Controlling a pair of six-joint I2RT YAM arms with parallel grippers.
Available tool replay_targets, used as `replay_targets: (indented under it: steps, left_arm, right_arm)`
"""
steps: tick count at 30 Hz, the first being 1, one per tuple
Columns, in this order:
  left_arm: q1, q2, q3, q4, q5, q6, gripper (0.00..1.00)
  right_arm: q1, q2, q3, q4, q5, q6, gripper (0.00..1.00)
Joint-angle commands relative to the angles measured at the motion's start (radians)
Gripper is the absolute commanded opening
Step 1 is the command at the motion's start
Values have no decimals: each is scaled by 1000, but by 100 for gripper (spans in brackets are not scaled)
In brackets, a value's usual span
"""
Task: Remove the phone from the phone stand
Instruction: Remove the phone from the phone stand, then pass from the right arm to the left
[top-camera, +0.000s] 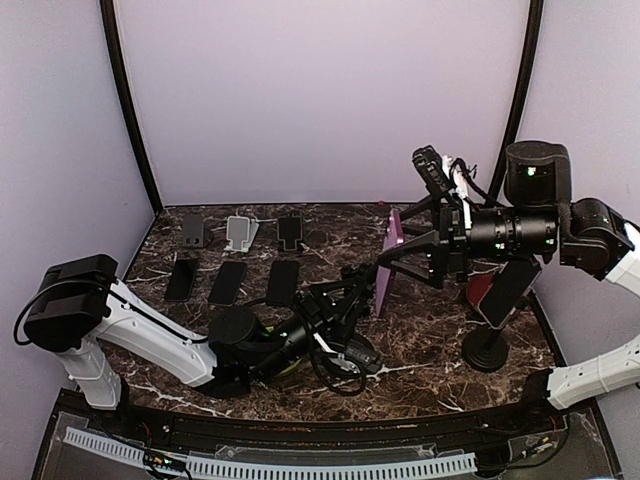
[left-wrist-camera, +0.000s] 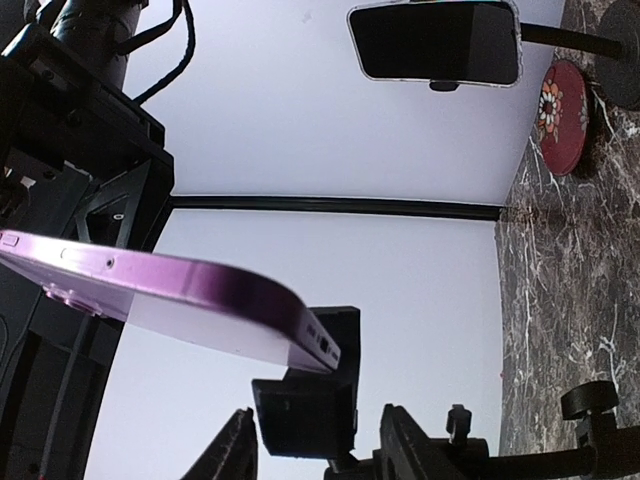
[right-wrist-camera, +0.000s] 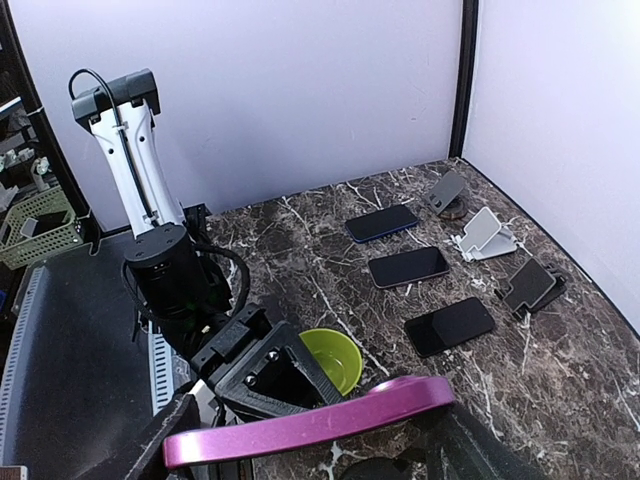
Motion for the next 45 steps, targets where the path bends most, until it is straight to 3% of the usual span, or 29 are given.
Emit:
replay_targets:
  steps: [1,12,21,24,27,36,45]
  left_arm:
    - [1,-10,-18,34,7,-8,51]
    - [-27,-104,-85,-69,21,-99,78]
    - [-95,-250,-195,-181,-23,-232,81]
    - [-102,-341,-198,-343,-31,-403,81]
    - [-82,-478,-129,-617,-9,-661,90]
    - [16,-604,-23,-802,-63,-964,89]
    - [179,-627,180,-1036,92,-1309,80]
  right_arm:
    - [10,-10,43,93,-5,6,0]
    - [10,-5,56,100,-2,11,0]
    - [9,3,81,143,-3,54,0]
    - [10,17,98,159,15,72,0]
    - [10,34,128,164,45,82,0]
    - [-8,94,233,198,173,105,0]
    - [-67,227,398,136,420,158,0]
